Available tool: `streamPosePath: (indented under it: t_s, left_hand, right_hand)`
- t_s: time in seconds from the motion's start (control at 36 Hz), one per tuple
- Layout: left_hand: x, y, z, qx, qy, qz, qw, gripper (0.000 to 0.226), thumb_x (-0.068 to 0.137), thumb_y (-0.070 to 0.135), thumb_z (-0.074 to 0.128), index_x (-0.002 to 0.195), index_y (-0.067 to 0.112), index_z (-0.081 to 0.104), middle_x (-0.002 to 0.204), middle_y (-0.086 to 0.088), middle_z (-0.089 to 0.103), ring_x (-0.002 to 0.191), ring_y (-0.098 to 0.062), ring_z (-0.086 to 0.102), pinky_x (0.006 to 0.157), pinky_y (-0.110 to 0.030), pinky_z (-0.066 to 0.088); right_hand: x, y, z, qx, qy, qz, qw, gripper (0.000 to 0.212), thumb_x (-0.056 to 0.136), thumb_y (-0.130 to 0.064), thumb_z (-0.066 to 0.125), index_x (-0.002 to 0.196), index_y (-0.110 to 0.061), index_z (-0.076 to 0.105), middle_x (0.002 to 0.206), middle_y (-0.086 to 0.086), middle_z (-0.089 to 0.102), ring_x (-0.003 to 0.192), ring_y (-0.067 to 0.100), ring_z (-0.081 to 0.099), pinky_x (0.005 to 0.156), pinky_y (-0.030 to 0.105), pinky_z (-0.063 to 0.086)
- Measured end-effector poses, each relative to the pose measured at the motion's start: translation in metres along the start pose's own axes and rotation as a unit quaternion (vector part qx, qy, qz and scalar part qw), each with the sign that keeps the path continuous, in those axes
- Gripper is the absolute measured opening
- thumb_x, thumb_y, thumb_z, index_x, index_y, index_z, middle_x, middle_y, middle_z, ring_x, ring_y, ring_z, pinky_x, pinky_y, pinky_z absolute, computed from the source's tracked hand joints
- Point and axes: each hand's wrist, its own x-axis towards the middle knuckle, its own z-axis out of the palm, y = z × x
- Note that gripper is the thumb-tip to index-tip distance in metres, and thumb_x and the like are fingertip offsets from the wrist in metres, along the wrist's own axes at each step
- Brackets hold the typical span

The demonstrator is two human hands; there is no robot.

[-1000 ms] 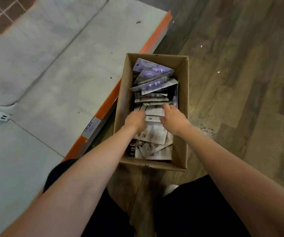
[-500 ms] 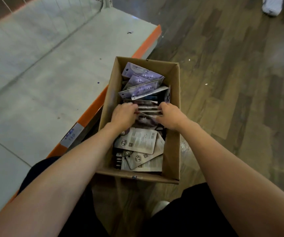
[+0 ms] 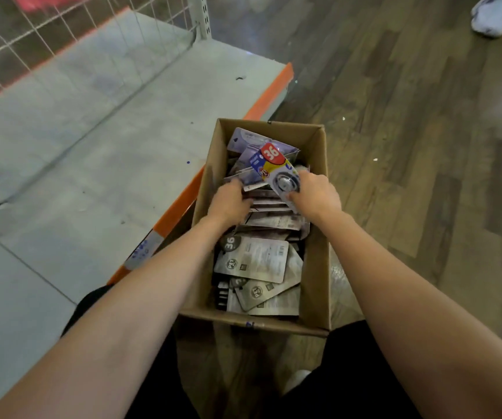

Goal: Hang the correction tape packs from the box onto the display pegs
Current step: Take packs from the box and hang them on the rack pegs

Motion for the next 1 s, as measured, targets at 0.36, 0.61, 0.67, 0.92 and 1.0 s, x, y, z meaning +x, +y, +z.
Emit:
streamPosePath:
  t_s: [0.36,0.61,0.67,0.92,1.0]
  left_hand:
    - [0.002,-0.001,0.057,0.379,-0.068,0.052,0.921,0.050,0.090,0.016,0.056,0.139,0.017,0.043,0.140,-0.016,0.039,0.130,-0.032,0.037,0.103,-0.041,0.034]
    - [0.004,0.002,0.072,0.380,-0.015,0.134,0.915,0.031,0.093,0.026,0.056,0.124,0.022,0.062,0.150,-0.012,0.025,0.136,-0.030,0.025,0.107,-0.044,0.029]
    - [0.004,0.003,0.072,0.366,-0.021,0.125,0.922,0.029,0.094,0.025,0.054,0.121,0.020,0.063,0.147,-0.013,0.028,0.134,-0.030,0.028,0.107,-0.044,0.030]
    - [-0.001,0.013,0.027,0.278,0.012,0.140,0.950,0.030,0.094,0.022,0.051,0.124,0.019,0.054,0.128,-0.008,0.052,0.123,-0.028,0.041,0.098,-0.039,0.032]
    - [-0.002,0.016,-0.004,0.255,0.049,0.166,0.951,0.029,0.092,0.015,0.050,0.121,0.017,0.055,0.120,-0.007,0.060,0.115,-0.028,0.048,0.092,-0.037,0.031]
  right_hand:
    - [0.001,0.004,-0.018,0.047,0.015,-0.005,0.999,0.029,0.093,-0.027,0.058,0.116,-0.010,0.050,0.113,0.012,0.060,0.099,0.030,0.058,0.077,0.039,0.048]
    - [-0.001,0.014,-0.022,0.075,0.018,0.010,0.997,0.031,0.092,-0.028,0.062,0.116,-0.012,0.051,0.109,0.009,0.061,0.094,0.024,0.061,0.082,0.041,0.054]
    - [0.000,0.015,-0.022,0.074,0.019,0.010,0.997,0.031,0.092,-0.028,0.062,0.116,-0.012,0.051,0.110,0.009,0.061,0.095,0.025,0.061,0.083,0.042,0.054]
    - [0.003,0.009,-0.024,0.109,-0.001,-0.003,0.994,0.036,0.090,-0.026,0.064,0.119,-0.012,0.049,0.109,0.005,0.060,0.089,0.019,0.057,0.077,0.034,0.051]
    - [0.004,0.005,-0.026,0.126,-0.018,-0.011,0.992,0.032,0.086,-0.024,0.069,0.111,-0.011,0.054,0.104,0.003,0.060,0.088,0.017,0.055,0.073,0.029,0.045]
